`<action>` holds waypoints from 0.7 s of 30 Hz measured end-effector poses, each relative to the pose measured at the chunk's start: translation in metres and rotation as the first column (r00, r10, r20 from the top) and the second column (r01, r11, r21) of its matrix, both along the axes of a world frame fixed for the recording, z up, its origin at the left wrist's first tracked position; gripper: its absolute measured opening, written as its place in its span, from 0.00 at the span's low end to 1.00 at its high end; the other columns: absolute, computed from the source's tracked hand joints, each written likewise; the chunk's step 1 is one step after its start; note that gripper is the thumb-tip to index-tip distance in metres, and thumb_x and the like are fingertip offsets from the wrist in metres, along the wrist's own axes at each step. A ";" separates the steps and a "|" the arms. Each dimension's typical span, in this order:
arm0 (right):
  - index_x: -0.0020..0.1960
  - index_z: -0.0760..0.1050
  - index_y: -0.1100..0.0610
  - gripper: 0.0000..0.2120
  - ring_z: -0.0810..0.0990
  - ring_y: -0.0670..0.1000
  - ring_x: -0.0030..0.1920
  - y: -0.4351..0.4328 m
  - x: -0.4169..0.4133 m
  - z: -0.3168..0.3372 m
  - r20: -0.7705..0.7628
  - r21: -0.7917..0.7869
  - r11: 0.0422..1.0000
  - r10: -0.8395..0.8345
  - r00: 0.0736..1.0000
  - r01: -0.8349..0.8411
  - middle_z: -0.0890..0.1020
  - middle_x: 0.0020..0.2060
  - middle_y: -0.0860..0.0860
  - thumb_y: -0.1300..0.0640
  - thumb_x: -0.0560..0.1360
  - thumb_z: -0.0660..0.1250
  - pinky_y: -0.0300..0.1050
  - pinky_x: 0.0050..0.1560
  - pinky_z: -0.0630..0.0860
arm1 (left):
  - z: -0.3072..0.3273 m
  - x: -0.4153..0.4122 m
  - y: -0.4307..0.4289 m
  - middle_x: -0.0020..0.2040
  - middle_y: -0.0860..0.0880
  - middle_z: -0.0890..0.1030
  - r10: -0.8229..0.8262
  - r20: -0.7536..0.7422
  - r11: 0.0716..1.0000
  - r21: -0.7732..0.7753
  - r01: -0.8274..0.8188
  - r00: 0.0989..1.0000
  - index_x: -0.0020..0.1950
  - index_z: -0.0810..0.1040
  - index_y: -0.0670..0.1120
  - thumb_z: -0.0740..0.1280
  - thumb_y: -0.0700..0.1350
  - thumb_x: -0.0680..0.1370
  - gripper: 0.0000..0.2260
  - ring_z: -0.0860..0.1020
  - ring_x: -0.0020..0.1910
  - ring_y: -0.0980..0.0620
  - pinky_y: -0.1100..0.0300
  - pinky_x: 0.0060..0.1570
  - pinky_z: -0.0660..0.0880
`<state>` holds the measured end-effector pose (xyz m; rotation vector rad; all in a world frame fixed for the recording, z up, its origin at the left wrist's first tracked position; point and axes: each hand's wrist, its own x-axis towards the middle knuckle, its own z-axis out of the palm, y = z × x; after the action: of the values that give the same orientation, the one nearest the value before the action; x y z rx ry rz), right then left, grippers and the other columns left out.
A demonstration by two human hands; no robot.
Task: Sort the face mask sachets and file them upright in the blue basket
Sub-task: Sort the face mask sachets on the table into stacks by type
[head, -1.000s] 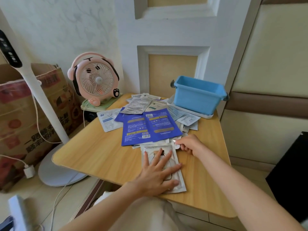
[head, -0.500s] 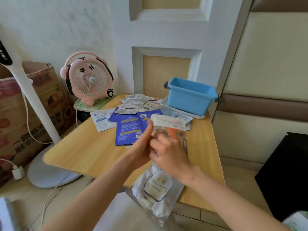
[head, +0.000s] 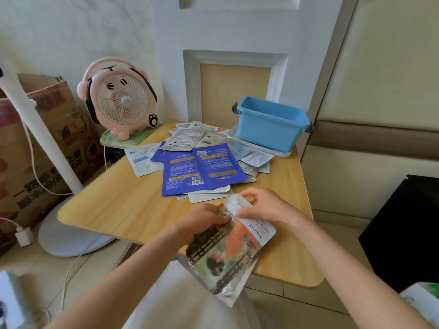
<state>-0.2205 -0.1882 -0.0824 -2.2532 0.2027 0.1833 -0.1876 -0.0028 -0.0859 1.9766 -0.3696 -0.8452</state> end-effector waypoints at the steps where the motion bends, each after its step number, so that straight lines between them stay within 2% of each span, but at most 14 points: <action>1: 0.60 0.75 0.54 0.25 0.81 0.47 0.48 0.002 0.001 -0.004 -0.019 0.044 0.999 0.016 1.000 -0.015 0.81 0.50 0.50 0.56 0.65 0.78 0.42 0.46 0.79 | 0.000 -0.002 -0.002 0.41 0.50 0.81 -0.021 0.066 0.999 0.031 0.019 0.998 0.53 0.77 0.46 0.64 0.49 0.78 0.09 0.80 0.36 0.56 0.65 0.36 0.77; 4: 0.54 0.78 0.60 0.19 0.81 0.48 0.43 0.001 0.004 -0.008 -0.021 0.125 0.992 -0.030 0.999 0.033 0.83 0.44 0.52 0.67 0.65 0.76 0.40 0.42 0.79 | -0.003 -0.002 0.000 0.49 0.48 0.82 -0.118 0.342 0.990 0.113 0.084 0.932 0.57 0.76 0.48 0.61 0.54 0.78 0.13 0.81 0.45 0.52 0.60 0.46 0.79; 7: 0.44 0.79 0.61 0.11 0.78 0.51 0.42 -0.023 0.011 -0.001 0.146 0.253 0.929 -0.312 0.939 0.269 0.81 0.39 0.53 0.72 0.65 0.73 0.38 0.41 0.74 | -0.005 -0.006 0.012 0.60 0.49 0.77 -0.229 0.255 0.951 -0.146 0.272 0.939 0.63 0.71 0.52 0.57 0.55 0.80 0.15 0.76 0.58 0.55 0.58 0.60 0.73; 8: 0.41 0.79 0.59 0.11 0.77 0.51 0.43 -0.034 0.013 0.000 0.193 0.343 0.867 -0.442 0.876 0.362 0.80 0.39 0.53 0.73 0.66 0.72 0.41 0.42 0.74 | -0.011 -0.006 0.015 0.67 0.52 0.72 -0.343 0.236 0.917 -0.125 0.378 0.910 0.68 0.66 0.55 0.58 0.57 0.79 0.18 0.70 0.65 0.57 0.58 0.68 0.66; 9: 0.38 0.77 0.57 0.11 0.77 0.52 0.44 -0.044 0.013 0.001 0.213 0.432 0.785 -0.568 0.795 0.444 0.80 0.38 0.53 0.73 0.66 0.71 0.44 0.43 0.74 | -0.016 -0.008 0.015 0.72 0.55 0.65 -0.489 0.274 0.864 0.022 0.503 0.828 0.72 0.59 0.58 0.60 0.59 0.76 0.25 0.60 0.72 0.59 0.56 0.74 0.54; 10: 0.37 0.76 0.56 0.12 0.78 0.53 0.44 -0.052 0.013 0.002 0.204 0.508 0.694 -0.672 0.712 0.510 0.80 0.39 0.54 0.72 0.67 0.70 0.45 0.43 0.75 | -0.025 -0.009 0.015 0.76 0.57 0.56 -0.625 0.368 0.780 0.267 0.566 0.688 0.74 0.52 0.60 0.60 0.62 0.75 0.31 0.49 0.75 0.60 0.54 0.75 0.42; 11: 0.37 0.75 0.55 0.12 0.79 0.55 0.44 -0.058 0.011 0.002 0.176 0.563 0.614 -0.743 0.646 0.553 0.81 0.40 0.56 0.71 0.69 0.70 0.47 0.42 0.76 | -0.033 -0.009 0.013 0.77 0.57 0.50 -0.712 0.473 0.702 0.492 0.515 0.519 0.76 0.48 0.59 0.59 0.65 0.74 0.34 0.43 0.75 0.59 0.52 0.73 0.36; 12: 0.39 0.74 0.56 0.10 0.80 0.56 0.43 -0.062 0.009 0.003 0.142 0.596 0.565 -0.773 0.618 0.571 0.81 0.43 0.58 0.70 0.70 0.68 0.47 0.39 0.78 | -0.044 -0.009 0.010 0.78 0.55 0.49 -0.746 0.564 0.666 0.631 0.399 0.353 0.76 0.48 0.58 0.54 0.69 0.73 0.35 0.43 0.76 0.56 0.46 0.73 0.39; 13: 0.42 0.74 0.58 0.09 0.80 0.56 0.41 -0.063 0.006 0.004 0.104 0.606 0.554 -0.767 0.634 0.570 0.81 0.45 0.59 0.71 0.71 0.67 0.45 0.35 0.79 | -0.051 -0.009 0.006 0.77 0.51 0.55 -0.742 0.626 0.670 0.688 0.279 0.240 0.76 0.53 0.57 0.47 0.70 0.74 0.33 0.52 0.76 0.51 0.38 0.71 0.50; 14: 0.47 0.72 0.61 0.09 0.80 0.56 0.41 -0.061 0.003 0.005 0.067 0.591 0.576 -0.732 0.678 0.565 0.80 0.46 0.59 0.72 0.72 0.65 0.43 0.30 0.79 | -0.048 -0.010 0.002 0.74 0.46 0.65 -0.724 0.631 0.685 0.705 0.183 0.279 0.74 0.61 0.54 0.40 0.69 0.75 0.33 0.64 0.72 0.46 0.32 0.64 0.63; 15: 0.51 0.69 0.62 0.11 0.80 0.56 0.41 -0.059 -0.001 0.005 0.037 0.551 0.622 -0.684 0.729 0.556 0.79 0.46 0.59 0.73 0.72 0.65 0.41 0.26 0.78 | -0.048 -0.010 -0.003 0.70 0.43 0.70 -0.668 0.660 0.722 0.686 0.088 0.344 0.72 0.66 0.51 0.35 0.68 0.75 0.37 0.71 0.67 0.41 0.29 0.57 0.67; 16: 0.53 0.67 0.62 0.14 0.80 0.57 0.41 -0.058 -0.006 0.002 0.017 0.477 0.684 -0.635 0.772 0.552 0.78 0.48 0.59 0.73 0.72 0.65 0.41 0.24 0.78 | -0.048 -0.008 -0.007 0.71 0.40 0.68 -0.623 0.669 0.744 0.667 0.043 0.405 0.73 0.64 0.50 0.30 0.69 0.72 0.41 0.69 0.68 0.38 0.27 0.58 0.64; 18: 0.57 0.65 0.60 0.19 0.81 0.56 0.35 -0.057 -0.020 -0.003 -0.049 0.249 0.811 -0.535 0.843 0.529 0.77 0.49 0.60 0.73 0.71 0.65 0.42 0.20 0.77 | -0.054 -0.003 -0.010 0.77 0.40 0.51 -0.592 0.654 0.738 0.674 -0.008 0.471 0.77 0.47 0.53 0.22 0.71 0.61 0.49 0.51 0.75 0.37 0.30 0.67 0.47; 21: 0.59 0.66 0.59 0.19 0.79 0.52 0.24 -0.055 -0.046 0.000 -0.302 -0.093 0.944 -0.329 0.895 0.316 0.79 0.43 0.62 0.70 0.71 0.66 0.41 0.20 0.74 | -0.053 -0.009 -0.011 0.77 0.42 0.43 -0.557 0.633 0.746 0.666 -0.011 0.538 0.75 0.39 0.59 0.19 0.73 0.54 0.51 0.43 0.76 0.38 0.33 0.68 0.41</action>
<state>-0.2663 -0.2433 -0.0827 -2.1825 0.7533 0.3620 -0.1967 -0.0134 -0.1391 2.9317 -1.1212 -0.1361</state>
